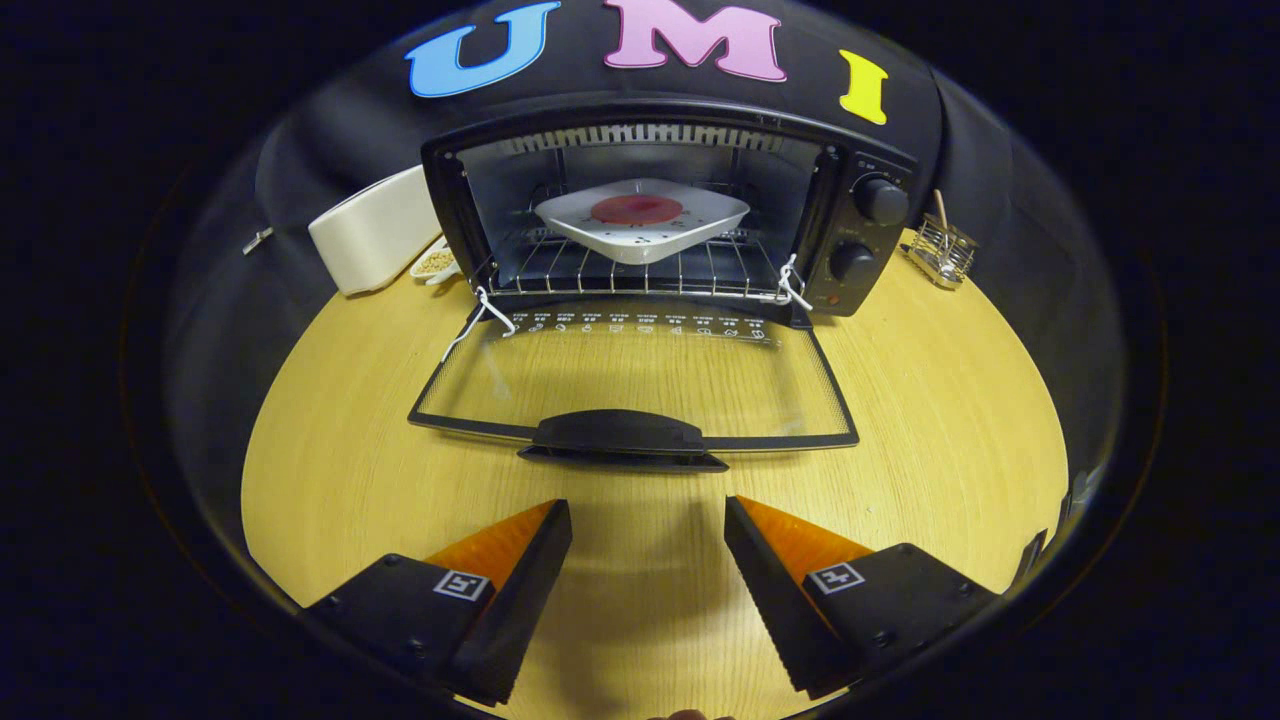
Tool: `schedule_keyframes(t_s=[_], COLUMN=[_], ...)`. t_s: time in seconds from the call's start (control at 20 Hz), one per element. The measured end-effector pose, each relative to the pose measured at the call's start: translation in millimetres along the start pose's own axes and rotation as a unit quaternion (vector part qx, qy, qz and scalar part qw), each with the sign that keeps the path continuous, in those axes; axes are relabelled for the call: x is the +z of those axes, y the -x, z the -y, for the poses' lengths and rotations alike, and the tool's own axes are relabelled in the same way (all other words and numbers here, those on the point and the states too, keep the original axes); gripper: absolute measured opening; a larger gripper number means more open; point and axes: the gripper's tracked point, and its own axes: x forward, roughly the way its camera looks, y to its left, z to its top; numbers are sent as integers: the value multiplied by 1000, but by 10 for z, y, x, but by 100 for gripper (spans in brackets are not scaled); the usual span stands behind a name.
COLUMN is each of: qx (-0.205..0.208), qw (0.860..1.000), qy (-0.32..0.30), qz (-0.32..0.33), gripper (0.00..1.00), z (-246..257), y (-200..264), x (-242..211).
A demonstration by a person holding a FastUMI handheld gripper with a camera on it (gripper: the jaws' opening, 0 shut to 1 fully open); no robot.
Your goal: Open the toaster oven, put the food inside, and close the toaster oven door.
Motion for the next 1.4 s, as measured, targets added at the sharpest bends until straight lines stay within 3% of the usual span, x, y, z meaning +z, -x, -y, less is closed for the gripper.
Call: schedule_keyframes(t_s=[0.15, 0.6, 1.0, 1.2, 1.4], qx=[-16, -8, 35, 24, 43], qw=[1000, 1000, 998, 993, 984], qy=[-3, 3, 2, 22, 11], qz=[-4, 5, 58, 114, 172], gripper=[100, 99, 99, 99, 99], z=[79, 52, 14, 84, -86], y=[-132, -224, 295, 502, 914], x=[9, 115, 566, 1016, 1429])
